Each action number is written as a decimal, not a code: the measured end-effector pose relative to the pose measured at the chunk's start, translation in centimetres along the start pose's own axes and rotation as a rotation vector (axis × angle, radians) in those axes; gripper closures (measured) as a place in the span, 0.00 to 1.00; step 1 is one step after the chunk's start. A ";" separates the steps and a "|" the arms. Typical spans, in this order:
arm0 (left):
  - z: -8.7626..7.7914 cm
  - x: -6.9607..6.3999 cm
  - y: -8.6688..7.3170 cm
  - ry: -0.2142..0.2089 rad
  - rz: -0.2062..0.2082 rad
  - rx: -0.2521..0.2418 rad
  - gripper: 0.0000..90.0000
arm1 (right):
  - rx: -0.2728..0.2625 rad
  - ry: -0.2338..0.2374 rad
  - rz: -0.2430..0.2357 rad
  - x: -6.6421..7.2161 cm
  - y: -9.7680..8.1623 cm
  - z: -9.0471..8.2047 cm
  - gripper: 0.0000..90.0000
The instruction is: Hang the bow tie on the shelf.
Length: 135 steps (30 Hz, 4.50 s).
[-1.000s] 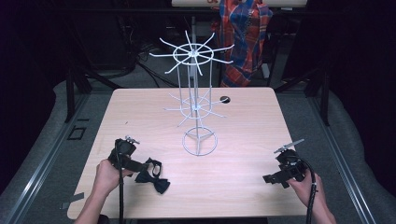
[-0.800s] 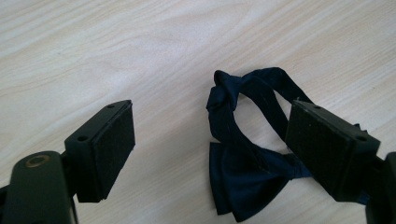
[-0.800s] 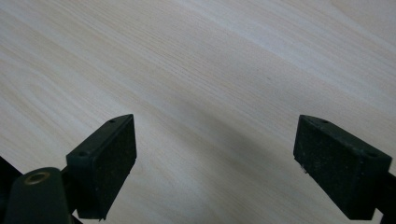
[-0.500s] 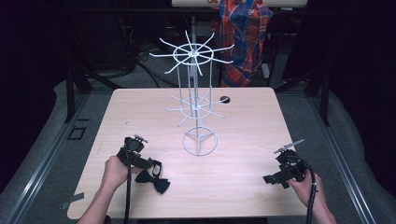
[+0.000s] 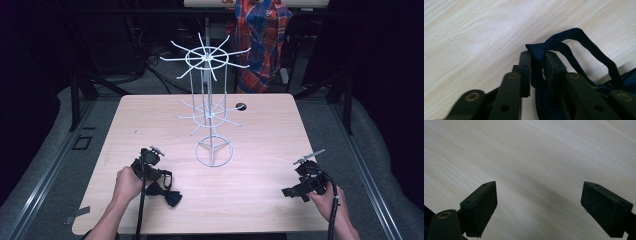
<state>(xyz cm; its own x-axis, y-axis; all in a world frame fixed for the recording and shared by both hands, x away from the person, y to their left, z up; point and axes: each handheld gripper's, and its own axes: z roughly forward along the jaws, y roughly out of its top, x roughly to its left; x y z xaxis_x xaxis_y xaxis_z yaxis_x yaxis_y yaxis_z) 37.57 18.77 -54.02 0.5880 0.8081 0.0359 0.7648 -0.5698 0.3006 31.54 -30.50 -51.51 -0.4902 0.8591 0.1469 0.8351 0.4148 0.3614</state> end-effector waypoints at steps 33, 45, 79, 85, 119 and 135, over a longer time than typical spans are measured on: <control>-4.8 -1.3 -1.0 -0.028 0.036 -0.244 0.91 | 0.001 0.008 0.000 0.0 -0.1 -0.1 0.15; -5.7 -1.6 -1.0 -0.020 0.043 -0.295 0.91 | -0.006 0.004 -0.005 0.0 -0.1 -0.1 0.15; -7.3 -1.2 -1.0 -0.024 0.036 -0.384 0.91 | 0.003 -0.012 -0.011 0.0 0.0 -0.2 0.15; -7.4 -1.0 -0.9 -0.020 0.033 -0.395 0.91 | 0.005 -0.006 -0.010 0.0 0.0 -0.1 0.15; -9.1 -1.4 0.0 -0.048 0.046 -0.480 0.91 | -0.025 -0.006 0.003 0.1 0.0 -0.2 0.15; -10.1 -1.6 0.5 -0.052 0.059 -0.512 0.91 | -0.019 -0.016 -0.005 0.0 0.0 -0.3 0.15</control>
<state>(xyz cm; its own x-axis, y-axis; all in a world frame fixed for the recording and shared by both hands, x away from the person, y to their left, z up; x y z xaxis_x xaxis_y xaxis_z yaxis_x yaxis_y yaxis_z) 34.36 18.74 -44.35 0.6483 0.7610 0.0233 0.5108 -0.4574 0.7279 31.48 -30.57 -51.26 -0.4904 0.8617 0.1302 0.8275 0.4136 0.3796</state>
